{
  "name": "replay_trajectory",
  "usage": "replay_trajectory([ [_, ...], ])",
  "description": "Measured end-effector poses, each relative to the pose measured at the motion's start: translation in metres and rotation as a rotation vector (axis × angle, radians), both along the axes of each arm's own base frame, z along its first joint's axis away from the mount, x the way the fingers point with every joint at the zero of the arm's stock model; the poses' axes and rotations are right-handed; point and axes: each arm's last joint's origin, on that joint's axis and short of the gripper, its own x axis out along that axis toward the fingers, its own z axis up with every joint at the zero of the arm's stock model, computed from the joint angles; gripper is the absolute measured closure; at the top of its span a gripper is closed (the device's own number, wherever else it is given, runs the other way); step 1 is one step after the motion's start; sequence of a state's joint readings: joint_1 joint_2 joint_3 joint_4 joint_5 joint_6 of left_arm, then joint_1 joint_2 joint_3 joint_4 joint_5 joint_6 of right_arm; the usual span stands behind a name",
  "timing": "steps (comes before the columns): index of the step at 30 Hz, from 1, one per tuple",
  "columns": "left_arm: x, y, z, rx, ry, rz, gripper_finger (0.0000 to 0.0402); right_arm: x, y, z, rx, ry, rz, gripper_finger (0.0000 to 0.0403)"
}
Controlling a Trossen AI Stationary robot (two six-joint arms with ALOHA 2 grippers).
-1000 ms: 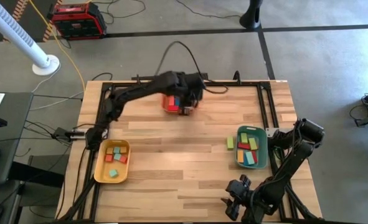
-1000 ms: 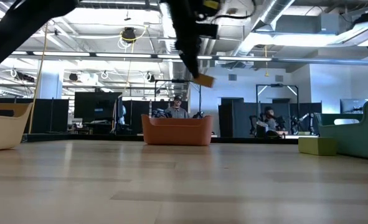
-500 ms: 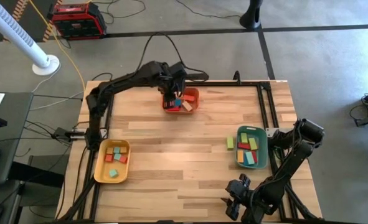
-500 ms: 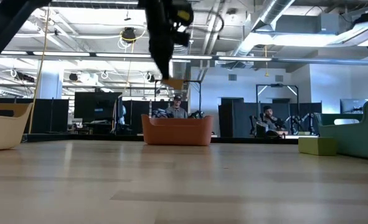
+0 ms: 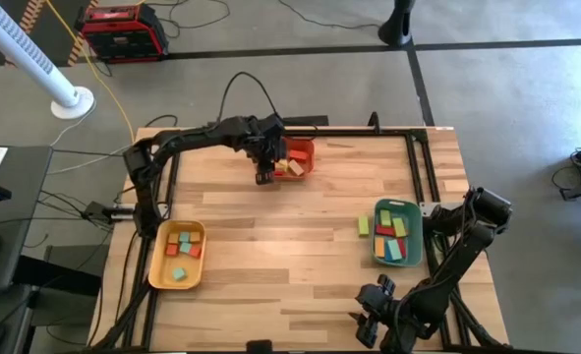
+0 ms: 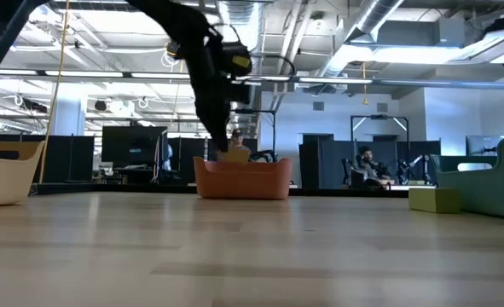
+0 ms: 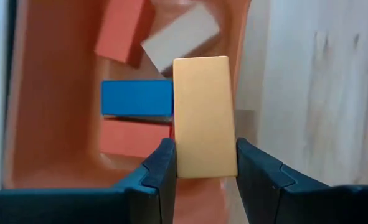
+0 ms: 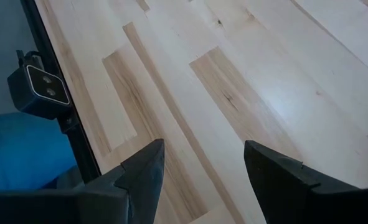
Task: Sort blocks by size
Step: Put the large yellow block into the orange bin, then put the large light green block into the orange bin
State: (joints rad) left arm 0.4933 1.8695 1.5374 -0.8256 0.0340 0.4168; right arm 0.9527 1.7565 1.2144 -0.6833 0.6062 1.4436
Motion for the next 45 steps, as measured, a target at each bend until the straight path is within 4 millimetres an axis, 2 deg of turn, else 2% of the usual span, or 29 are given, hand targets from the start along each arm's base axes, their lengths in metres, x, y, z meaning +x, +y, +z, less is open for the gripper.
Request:
replay_trajectory([
  [4, -0.004, 0.006, -0.013, 0.006, -0.013, 0.015, 0.0272, 0.000, 0.000, 0.000, 0.007, -0.004, -0.010, 0.0154],
  [9, -0.008, 0.012, -0.020, 0.010, -0.020, 0.032, 0.0239, 0.000, 0.000, 0.000, 0.004, -0.015, -0.017, 0.0154],
  [16, -0.007, 0.013, -0.018, 0.020, -0.043, 0.032, 0.0191, 0.005, -0.003, 0.001, -0.026, -0.019, -0.004, 0.0154],
  [22, -0.007, 0.007, -0.003, 0.043, -0.104, 0.015, 0.0186, 0.016, -0.012, 0.001, -0.085, -0.007, 0.033, 0.0154],
  [26, -0.004, -0.009, 0.012, 0.049, -0.163, -0.074, 0.0186, 0.021, -0.017, 0.000, -0.083, 0.021, 0.047, 0.0154],
  [30, 0.005, -0.035, 0.027, 0.050, -0.252, -0.237, 0.0186, 0.022, -0.017, 0.000, -0.069, 0.031, 0.050, 0.0154],
  [35, 0.026, -0.072, 0.032, 0.034, -0.368, -0.460, 0.0186, 0.022, -0.017, 0.000, -0.036, 0.015, 0.005, 0.0154],
  [38, 0.041, -0.089, 0.028, 0.054, -0.466, -0.563, 0.0186, 0.027, -0.014, -0.005, -0.028, -0.008, -0.006, 0.0154],
  [40, 0.051, -0.096, 0.017, 0.036, -0.517, -0.617, 0.0186, 0.029, -0.011, -0.012, -0.023, -0.001, -0.009, 0.0154],
  [45, 0.076, -0.096, -0.010, -0.115, -0.639, -0.675, 0.0186, 0.031, -0.002, -0.031, 0.003, 0.049, -0.013, 0.0154],
])
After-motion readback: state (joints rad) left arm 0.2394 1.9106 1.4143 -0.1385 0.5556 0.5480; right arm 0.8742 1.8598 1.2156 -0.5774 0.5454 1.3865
